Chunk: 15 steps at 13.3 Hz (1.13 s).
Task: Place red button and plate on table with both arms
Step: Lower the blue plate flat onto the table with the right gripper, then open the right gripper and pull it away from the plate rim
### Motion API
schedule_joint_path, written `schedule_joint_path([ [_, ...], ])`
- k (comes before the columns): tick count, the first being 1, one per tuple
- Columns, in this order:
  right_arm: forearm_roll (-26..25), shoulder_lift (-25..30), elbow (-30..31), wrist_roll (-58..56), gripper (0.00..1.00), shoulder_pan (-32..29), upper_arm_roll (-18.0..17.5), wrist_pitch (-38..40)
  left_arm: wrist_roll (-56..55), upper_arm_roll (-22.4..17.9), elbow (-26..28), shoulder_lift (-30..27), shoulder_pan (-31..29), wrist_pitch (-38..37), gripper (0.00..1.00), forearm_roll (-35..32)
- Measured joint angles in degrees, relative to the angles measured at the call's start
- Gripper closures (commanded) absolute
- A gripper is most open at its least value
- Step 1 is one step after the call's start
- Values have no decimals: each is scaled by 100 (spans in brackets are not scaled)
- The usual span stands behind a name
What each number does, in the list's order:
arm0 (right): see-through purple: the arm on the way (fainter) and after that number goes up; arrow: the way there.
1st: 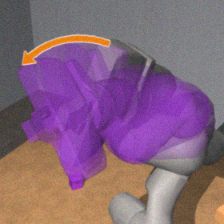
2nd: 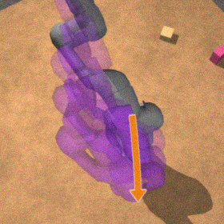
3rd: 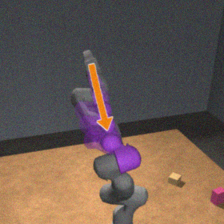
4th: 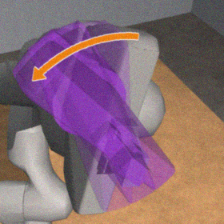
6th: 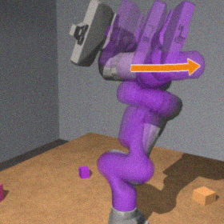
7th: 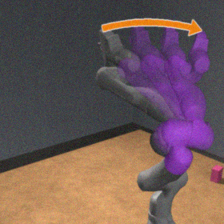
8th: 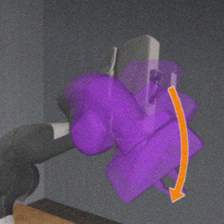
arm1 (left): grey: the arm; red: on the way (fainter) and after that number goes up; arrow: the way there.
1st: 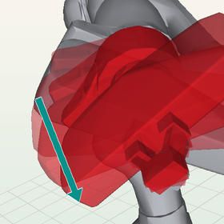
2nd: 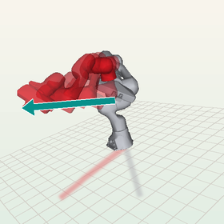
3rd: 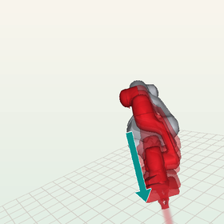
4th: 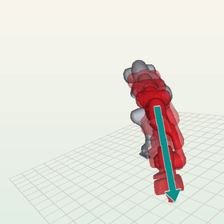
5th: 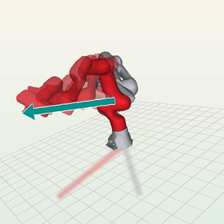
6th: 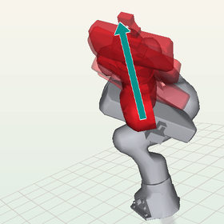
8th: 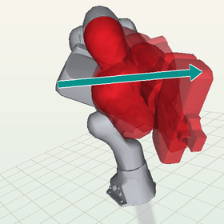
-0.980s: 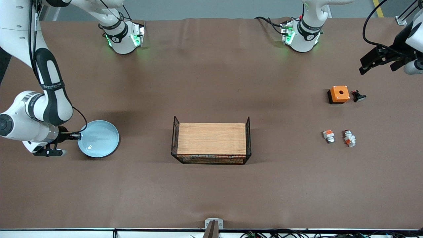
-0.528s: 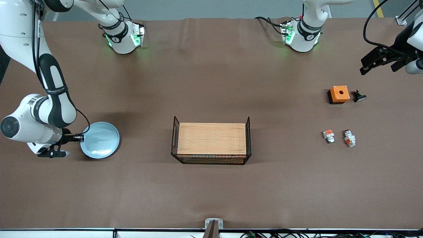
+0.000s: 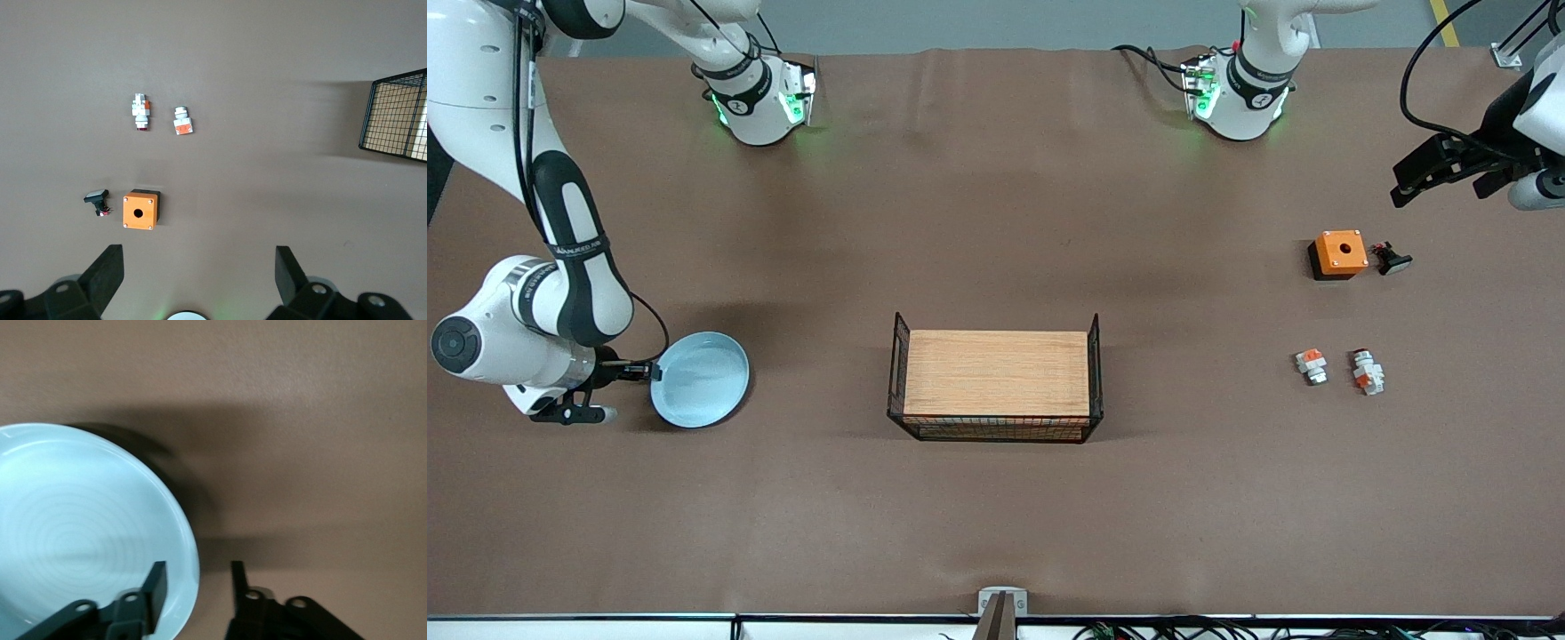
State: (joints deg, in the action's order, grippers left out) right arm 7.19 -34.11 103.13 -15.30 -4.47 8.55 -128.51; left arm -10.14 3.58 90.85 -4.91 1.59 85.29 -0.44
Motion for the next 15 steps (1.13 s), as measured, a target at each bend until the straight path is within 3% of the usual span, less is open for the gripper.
schedule_joint_path([
  [4, 32, 456, -426, 85, 1, 132, -49, 891, 0, 0, 0, 0, -1, 0, 0, 0],
  [11, 21, 1666, -467, 1510, 1, 844, -78, 1844, 0, 0, 14, -1, 0, -17, 0, 0],
  [15, -73, 2285, -463, 1617, 1, 979, -68, 2276, 0, 6, 18, -2, 7, -17, 0, 0],
])
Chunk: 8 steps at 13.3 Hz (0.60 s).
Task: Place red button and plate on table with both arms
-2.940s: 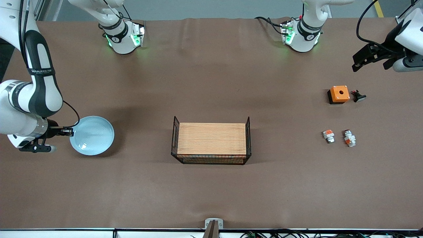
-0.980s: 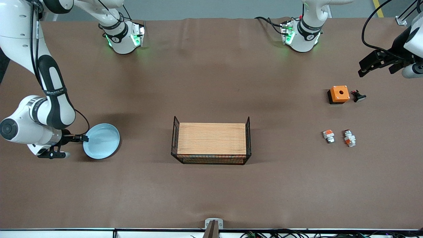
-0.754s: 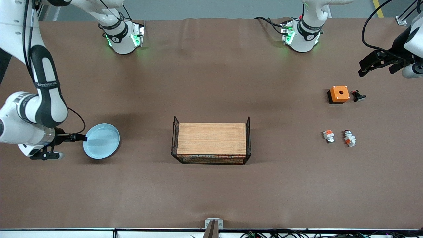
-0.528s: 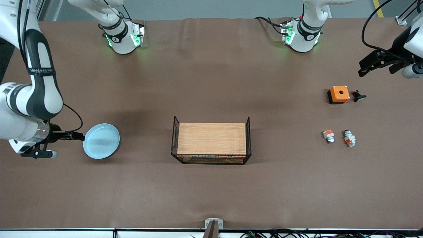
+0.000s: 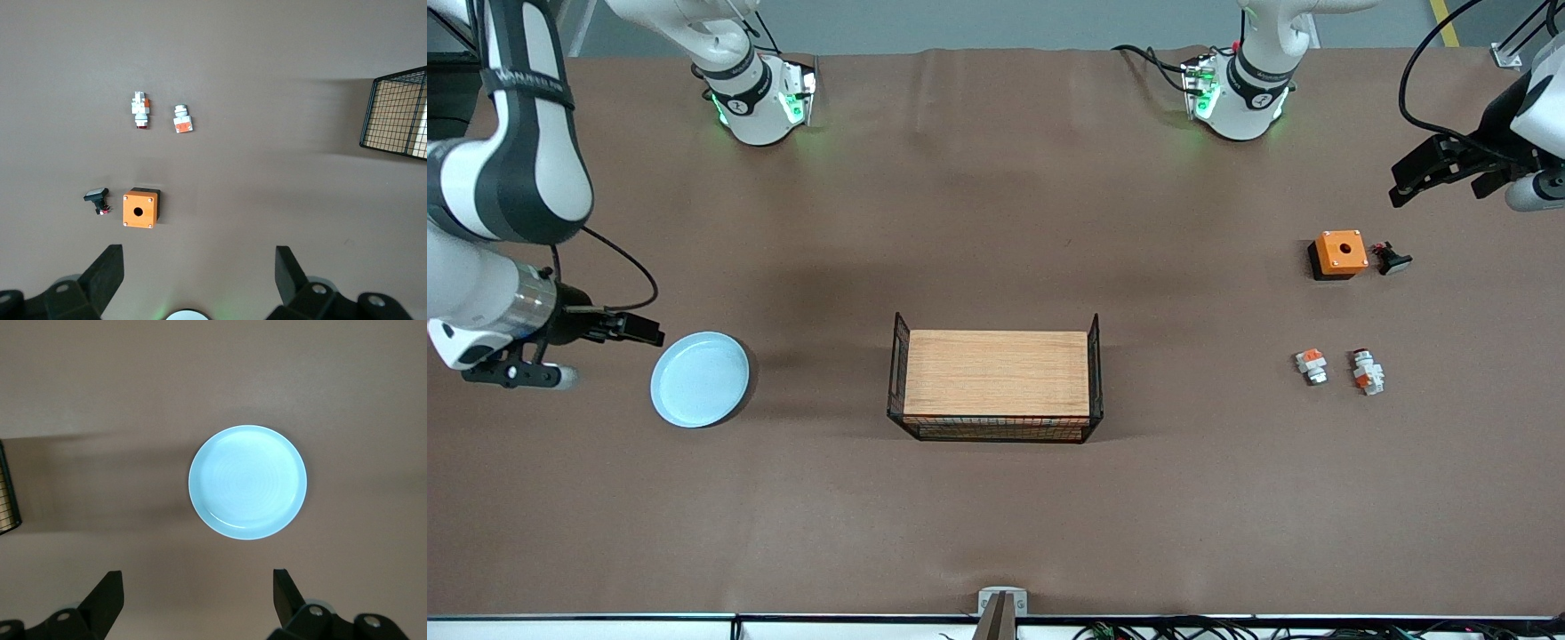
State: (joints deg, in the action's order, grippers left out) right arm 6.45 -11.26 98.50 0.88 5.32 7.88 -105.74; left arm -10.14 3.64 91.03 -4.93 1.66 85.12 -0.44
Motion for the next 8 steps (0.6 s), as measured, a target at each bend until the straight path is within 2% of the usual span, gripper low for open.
schedule_joint_path([
  [4, -142, 456, -52, -1, 1, 3, 8, 376, 0, 25, 0, -25, 6, -5, 0, 0],
  [8, -272, 799, -930, 0, 1, 44, -15, 1446, 0, 50, 4, -44, 25, -16, 0, 0],
])
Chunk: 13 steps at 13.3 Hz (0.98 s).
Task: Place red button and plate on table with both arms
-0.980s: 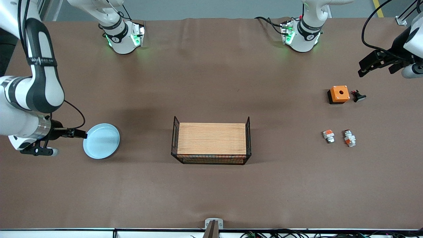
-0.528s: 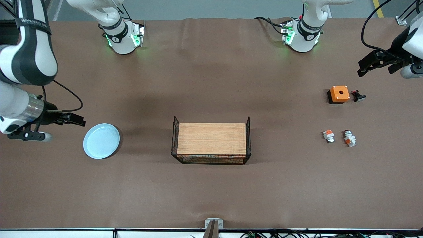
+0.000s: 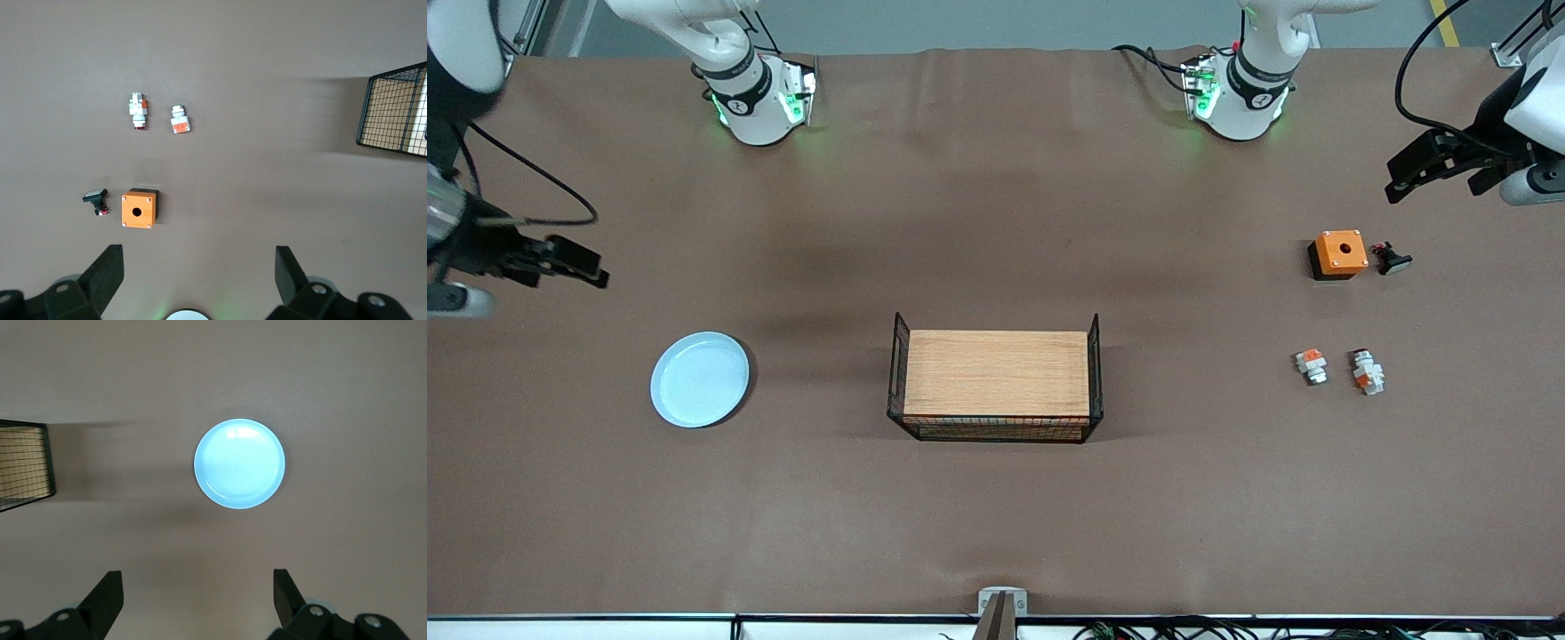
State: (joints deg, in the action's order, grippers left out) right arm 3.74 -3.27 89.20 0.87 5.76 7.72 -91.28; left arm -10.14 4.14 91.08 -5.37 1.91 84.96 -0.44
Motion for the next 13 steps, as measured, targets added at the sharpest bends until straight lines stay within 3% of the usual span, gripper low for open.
schedule_joint_path([
  [3, -71, 34, -432, 0, 0, -2, 26, 329, 0, 31, 33, -16, 6, -8, 0, 0],
  [13, -86, -8, -745, 2, 0, -18, 59, 588, 0, 33, -19, -29, 7, -6, 0, 0],
])
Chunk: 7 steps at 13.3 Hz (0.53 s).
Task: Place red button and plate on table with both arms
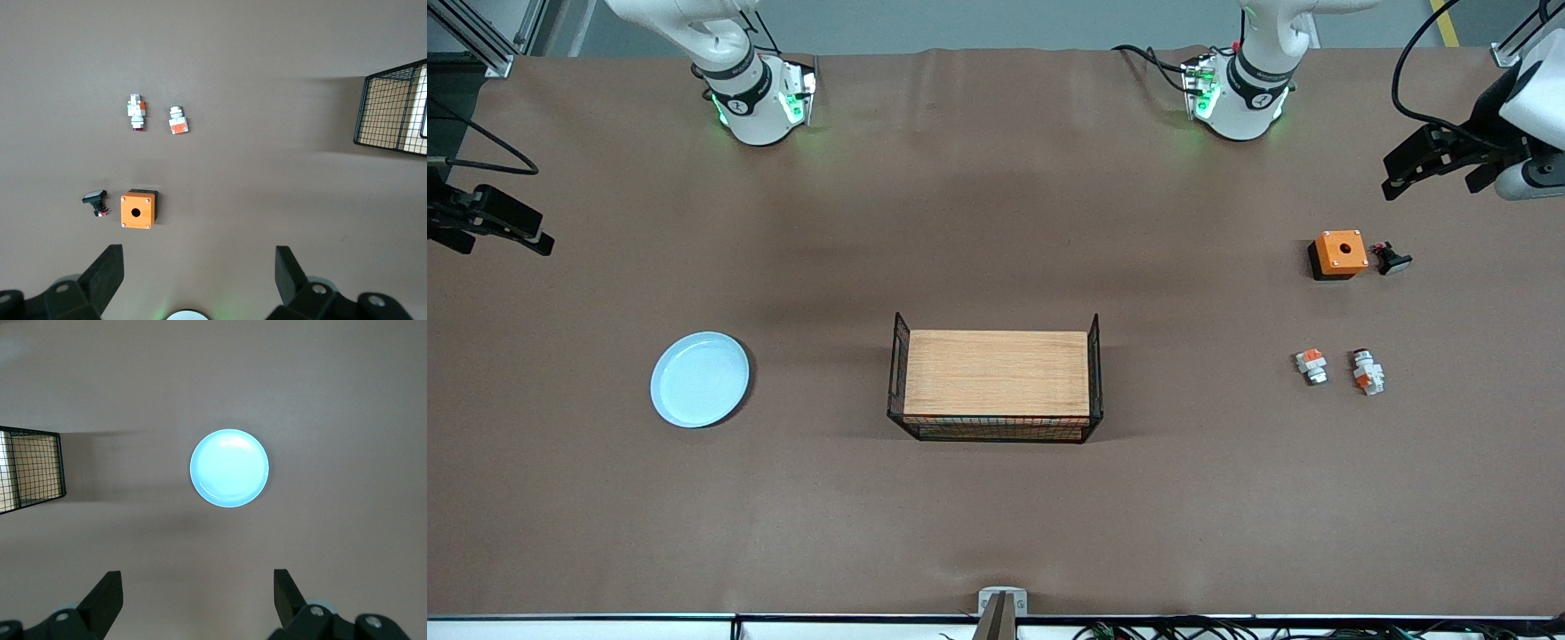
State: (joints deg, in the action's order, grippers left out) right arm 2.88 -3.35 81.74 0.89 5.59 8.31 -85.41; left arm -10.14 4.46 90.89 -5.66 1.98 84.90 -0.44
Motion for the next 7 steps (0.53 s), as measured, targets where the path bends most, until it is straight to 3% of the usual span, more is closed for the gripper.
schedule_joint_path([
  [7, -2, -1, -13, 4, 0, -44, 41, 315, 0, 1, -1, 0, 4, 0, 0, 0],
])
